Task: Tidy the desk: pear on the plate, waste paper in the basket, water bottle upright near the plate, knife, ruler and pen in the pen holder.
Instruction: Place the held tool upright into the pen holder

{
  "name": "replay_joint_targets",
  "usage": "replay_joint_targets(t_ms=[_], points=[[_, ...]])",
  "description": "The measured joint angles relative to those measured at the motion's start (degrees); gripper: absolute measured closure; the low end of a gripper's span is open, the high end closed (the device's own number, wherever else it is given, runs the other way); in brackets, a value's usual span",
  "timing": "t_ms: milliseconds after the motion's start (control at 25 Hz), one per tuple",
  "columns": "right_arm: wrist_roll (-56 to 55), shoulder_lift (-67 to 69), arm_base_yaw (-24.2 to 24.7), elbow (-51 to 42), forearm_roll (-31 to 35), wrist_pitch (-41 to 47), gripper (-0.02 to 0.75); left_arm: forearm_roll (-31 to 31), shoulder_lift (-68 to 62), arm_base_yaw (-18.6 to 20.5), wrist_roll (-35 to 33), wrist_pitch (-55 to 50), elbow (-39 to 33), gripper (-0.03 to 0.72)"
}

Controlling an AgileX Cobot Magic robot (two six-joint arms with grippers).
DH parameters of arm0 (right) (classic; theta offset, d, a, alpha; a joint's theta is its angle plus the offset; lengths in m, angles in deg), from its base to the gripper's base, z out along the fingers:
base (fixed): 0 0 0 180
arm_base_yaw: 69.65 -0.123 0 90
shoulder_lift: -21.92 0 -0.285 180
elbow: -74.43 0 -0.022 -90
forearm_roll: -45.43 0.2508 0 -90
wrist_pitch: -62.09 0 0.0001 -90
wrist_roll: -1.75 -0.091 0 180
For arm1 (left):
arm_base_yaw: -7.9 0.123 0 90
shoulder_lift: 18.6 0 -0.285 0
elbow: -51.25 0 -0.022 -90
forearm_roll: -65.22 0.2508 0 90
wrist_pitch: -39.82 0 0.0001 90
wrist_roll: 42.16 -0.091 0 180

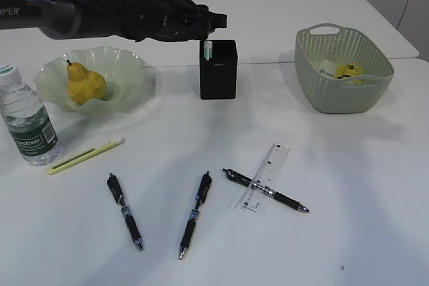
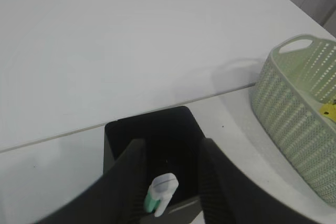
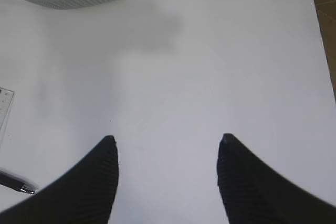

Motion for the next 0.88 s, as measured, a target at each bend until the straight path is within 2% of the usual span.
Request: replay_joint_targets(t_ms=[280,440,880], points=[[0.0,0.0,0.0,0.0,0.0,0.0,0.265,4.8,2.9,0.0,0.0,-2.3,0.0,0.451],[0.0,0.0,0.0,0.0,0.0,0.0,0.265,5.4,6.0,0.0,0.0,-5.7,0.0,0.451],[0.0,0.0,0.0,0.0,0.0,0.3,0.265,6.8,11.3,0.0,0.0,-22.7,0.0,0.451]])
